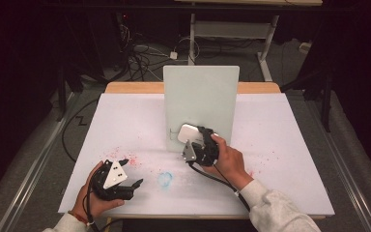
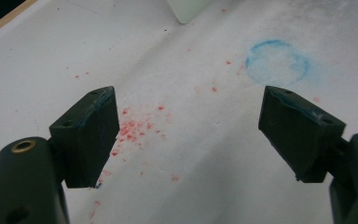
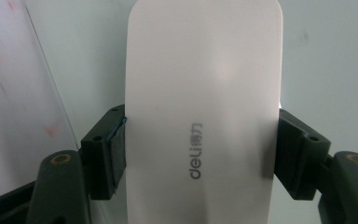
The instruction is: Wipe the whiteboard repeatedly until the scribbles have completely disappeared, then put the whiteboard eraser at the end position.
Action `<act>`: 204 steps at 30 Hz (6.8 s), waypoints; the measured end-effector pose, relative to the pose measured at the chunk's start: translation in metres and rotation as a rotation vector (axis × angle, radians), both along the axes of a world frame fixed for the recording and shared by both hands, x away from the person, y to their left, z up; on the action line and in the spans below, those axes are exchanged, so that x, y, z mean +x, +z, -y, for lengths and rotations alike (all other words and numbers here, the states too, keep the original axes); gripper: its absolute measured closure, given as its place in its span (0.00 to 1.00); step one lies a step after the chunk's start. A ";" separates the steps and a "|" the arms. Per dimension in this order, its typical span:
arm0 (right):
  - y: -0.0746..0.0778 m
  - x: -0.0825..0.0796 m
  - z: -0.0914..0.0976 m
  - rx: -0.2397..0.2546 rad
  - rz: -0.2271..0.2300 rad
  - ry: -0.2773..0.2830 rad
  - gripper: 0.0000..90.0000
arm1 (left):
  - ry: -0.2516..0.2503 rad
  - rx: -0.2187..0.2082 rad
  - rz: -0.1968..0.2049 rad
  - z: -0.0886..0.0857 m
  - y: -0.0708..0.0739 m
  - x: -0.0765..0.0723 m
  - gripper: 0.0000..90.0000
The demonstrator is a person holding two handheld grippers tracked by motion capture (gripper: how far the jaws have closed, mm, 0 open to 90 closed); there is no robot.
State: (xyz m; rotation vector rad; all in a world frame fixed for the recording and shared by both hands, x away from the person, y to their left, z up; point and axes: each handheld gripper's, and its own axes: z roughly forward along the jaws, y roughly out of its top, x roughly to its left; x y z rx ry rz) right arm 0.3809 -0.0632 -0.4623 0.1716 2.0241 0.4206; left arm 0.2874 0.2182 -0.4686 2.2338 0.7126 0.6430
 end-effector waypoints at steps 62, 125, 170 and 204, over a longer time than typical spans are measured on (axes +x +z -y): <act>-0.029 -0.010 -0.060 -0.125 0.006 0.014 0.34 | -0.003 -0.012 -0.001 -0.004 0.000 -0.002 0.22; 0.046 0.011 0.077 0.260 -0.017 -0.236 0.34 | -0.002 -0.002 -0.002 -0.002 0.000 -0.001 0.22; 0.069 -0.015 0.126 0.476 -0.152 -0.115 0.34 | -0.022 -0.002 0.005 0.001 0.000 0.003 0.22; 0.068 -0.039 0.127 0.436 -0.338 0.033 0.34 | -0.022 -0.015 0.016 0.001 0.002 0.000 0.21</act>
